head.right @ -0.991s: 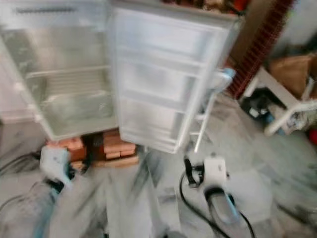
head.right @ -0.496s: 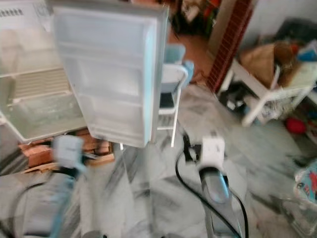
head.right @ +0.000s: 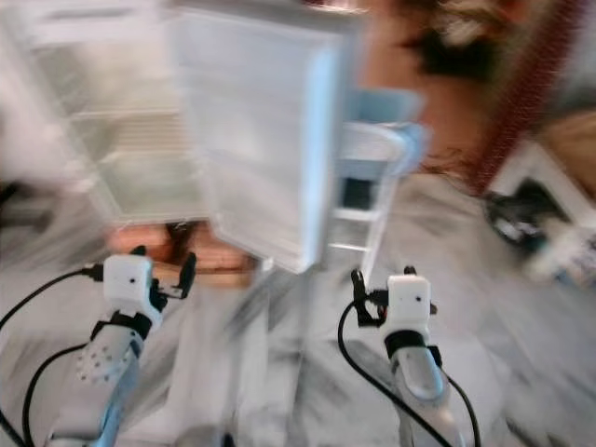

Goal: Restocking fridge

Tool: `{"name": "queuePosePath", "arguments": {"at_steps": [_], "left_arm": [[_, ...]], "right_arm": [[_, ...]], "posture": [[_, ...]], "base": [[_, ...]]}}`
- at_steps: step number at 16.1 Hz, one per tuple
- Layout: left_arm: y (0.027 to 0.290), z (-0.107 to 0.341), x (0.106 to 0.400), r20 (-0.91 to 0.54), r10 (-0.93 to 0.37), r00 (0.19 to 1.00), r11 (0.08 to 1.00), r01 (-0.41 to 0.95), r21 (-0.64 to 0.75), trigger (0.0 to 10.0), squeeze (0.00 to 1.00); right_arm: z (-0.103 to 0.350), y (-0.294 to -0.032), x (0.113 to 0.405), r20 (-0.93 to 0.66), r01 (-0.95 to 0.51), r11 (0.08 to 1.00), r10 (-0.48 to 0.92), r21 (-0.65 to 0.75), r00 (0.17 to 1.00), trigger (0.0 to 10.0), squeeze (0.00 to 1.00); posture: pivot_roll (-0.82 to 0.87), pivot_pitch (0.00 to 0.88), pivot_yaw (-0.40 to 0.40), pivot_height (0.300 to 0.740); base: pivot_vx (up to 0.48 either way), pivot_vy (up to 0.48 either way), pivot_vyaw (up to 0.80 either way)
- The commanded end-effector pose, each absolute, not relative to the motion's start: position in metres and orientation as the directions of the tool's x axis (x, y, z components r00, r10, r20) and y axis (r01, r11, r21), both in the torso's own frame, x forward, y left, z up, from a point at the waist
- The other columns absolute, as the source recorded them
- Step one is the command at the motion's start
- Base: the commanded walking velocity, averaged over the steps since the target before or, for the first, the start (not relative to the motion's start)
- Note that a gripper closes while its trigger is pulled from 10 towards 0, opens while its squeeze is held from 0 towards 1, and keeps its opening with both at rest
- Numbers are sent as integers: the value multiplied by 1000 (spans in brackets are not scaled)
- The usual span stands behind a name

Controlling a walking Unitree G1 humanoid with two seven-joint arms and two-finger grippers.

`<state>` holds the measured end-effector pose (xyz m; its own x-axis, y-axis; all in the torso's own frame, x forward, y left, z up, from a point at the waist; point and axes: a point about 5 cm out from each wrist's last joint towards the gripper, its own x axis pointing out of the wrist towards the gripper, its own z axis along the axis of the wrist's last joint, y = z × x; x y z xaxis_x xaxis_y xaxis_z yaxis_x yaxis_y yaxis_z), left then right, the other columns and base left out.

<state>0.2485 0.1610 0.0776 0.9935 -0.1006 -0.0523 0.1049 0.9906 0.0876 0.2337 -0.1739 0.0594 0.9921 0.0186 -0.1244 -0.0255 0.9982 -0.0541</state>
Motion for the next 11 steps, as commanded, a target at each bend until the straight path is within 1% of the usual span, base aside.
{"name": "queuePosePath", "arguments": {"at_steps": [1, 2, 6, 11], "left_arm": [[163, 76, 248, -59, -101, 993, 990, 107, 92, 10000, 0], [161, 76, 249, -54, -106, 993, 990, 110, 87, 10000, 0], [164, 76, 248, -55, -96, 994, 991, 101, 86, 10000, 0], [161, 75, 249, -57, -102, 993, 991, 107, 83, 10000, 0]], "right_arm": [[63, -170, 237, -107, -43, 998, 37, -47, 994, 10000, 0], [63, -174, 239, -103, -31, 998, 25, -61, 994, 10000, 0], [65, -181, 245, -96, -11, 998, 4, -69, 995, 10000, 0], [69, -180, 251, -73, -1, 997, -4, -77, 997, 10000, 0]], "posture": [[57, 41, -45, 740], [59, 47, -50, 740], [64, 48, -51, 740], [63, 48, -50, 740]], "base": [[285, 0, 763], [322, 0, 406], [330, 0, 0], [451, 0, 0]]}}
